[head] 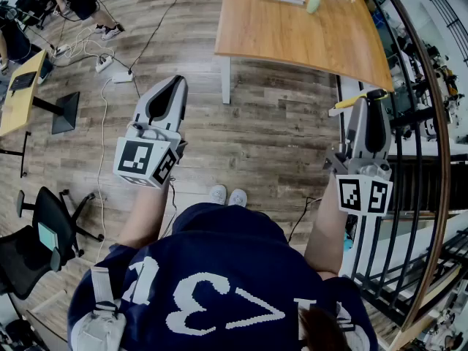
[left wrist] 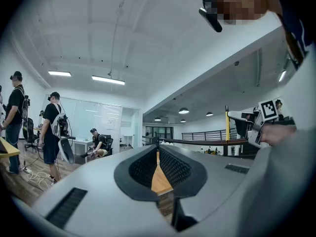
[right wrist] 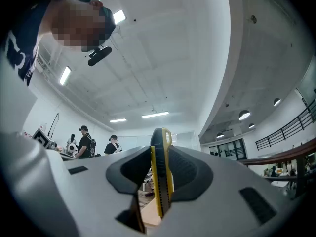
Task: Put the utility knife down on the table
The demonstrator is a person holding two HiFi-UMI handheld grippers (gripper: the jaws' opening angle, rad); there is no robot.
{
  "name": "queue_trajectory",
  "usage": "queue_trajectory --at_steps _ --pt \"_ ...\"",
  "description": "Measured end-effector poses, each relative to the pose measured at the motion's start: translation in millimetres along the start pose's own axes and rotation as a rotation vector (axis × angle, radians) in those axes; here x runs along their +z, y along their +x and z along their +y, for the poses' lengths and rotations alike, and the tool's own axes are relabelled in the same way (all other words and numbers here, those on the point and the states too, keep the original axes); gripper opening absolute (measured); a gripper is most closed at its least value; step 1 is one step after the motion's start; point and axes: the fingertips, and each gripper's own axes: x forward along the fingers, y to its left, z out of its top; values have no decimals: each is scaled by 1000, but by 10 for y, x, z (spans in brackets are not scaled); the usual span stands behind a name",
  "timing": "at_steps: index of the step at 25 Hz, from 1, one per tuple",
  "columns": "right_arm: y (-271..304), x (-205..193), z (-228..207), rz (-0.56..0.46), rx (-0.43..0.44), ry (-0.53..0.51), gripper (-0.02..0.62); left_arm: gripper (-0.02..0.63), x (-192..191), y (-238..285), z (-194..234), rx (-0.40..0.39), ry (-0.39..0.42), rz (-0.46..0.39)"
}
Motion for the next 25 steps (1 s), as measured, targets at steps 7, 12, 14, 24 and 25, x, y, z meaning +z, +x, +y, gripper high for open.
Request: queue_trajectory --at_steps 7,12,14,24,25 --pt "-35 10 -236 -18 5 54 124 28 -2 168 -195 10 12 -2" --pt "-6 -16 -330 -21 16 65 124 28 -14 252 -239 21 14 1" --pt "48 -60 -326 -14 18 71 124 28 -55 285 -206 23 14 12" --pt "961 -576 -673 -16 11 65 124 28 -309 1365 267 1 19 10" --pt "1127 -641 -709 -20 7 62 124 28 -318 1540 368 -3 20 7"
